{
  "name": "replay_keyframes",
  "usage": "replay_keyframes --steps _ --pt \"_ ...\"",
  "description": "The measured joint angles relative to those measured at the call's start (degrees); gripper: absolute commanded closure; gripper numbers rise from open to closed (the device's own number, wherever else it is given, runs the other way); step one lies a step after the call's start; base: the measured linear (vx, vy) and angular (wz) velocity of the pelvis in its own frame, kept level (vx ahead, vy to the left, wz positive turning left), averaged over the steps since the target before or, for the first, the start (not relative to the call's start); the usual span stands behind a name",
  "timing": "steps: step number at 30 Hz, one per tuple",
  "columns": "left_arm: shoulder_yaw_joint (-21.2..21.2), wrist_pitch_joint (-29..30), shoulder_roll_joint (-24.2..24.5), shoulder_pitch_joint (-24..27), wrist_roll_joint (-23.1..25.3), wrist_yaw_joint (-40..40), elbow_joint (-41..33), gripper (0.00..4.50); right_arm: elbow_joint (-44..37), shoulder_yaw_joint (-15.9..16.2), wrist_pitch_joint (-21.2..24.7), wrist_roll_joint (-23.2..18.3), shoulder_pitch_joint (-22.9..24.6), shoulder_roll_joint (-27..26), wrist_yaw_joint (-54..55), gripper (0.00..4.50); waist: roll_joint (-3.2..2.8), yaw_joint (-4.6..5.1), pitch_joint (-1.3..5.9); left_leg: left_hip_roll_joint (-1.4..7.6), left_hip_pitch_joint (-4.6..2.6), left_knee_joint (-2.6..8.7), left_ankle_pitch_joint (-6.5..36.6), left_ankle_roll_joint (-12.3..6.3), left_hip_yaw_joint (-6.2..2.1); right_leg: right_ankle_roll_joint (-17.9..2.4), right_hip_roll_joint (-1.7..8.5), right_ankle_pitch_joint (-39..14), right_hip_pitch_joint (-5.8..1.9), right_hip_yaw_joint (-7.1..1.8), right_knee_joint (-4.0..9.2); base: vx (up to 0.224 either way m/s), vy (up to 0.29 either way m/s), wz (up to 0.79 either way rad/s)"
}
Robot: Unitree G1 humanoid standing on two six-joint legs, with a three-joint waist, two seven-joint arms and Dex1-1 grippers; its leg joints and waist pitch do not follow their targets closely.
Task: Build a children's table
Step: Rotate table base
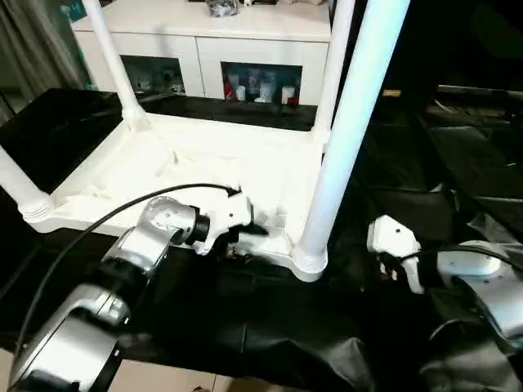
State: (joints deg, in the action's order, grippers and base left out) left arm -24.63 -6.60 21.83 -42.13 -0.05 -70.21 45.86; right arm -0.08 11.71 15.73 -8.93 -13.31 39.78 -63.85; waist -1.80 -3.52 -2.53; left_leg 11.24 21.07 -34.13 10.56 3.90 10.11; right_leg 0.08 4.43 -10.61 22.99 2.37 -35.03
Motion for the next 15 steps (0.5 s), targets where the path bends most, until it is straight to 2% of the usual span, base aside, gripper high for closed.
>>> replay_keyframes --steps 10,14,15 --pt "-1.11 -5.01 -2.28 -4.03 3.99 2.73 8.68 2.55 -2.19 0.08 1.83 -0.47 1.34 0.96 -1.56 0.99 0.0 -0.14 0.0 0.0 0.01 0.0 0.0 0.0 -0.01 0.0 0.0 0.0 0.0 0.02 0.0 0.0 0.0 0.0" --pt "-1.23 -6.04 -2.89 -4.84 5.19 2.75 11.42 2.78 -2.27 0.11 2.47 -0.47 1.42 1.13 -1.55 0.99 0.0 -0.16 0.0 0.0 0.0 -0.01 0.0 0.0 -0.01 -0.01 0.01 0.01 0.0 0.01 -0.01 0.0 0.0 0.0" --pt "-1.24 -6.28 -2.98 -5.01 5.46 2.64 11.96 2.98 -2.36 0.11 2.56 -0.47 1.42 1.18 -1.55 0.99 0.0 -0.16 0.0 0.0 0.0 -0.01 0.0 0.0 -0.01 -0.01 0.01 0.01 0.0 0.01 -0.01 0.0 0.0 0.0"
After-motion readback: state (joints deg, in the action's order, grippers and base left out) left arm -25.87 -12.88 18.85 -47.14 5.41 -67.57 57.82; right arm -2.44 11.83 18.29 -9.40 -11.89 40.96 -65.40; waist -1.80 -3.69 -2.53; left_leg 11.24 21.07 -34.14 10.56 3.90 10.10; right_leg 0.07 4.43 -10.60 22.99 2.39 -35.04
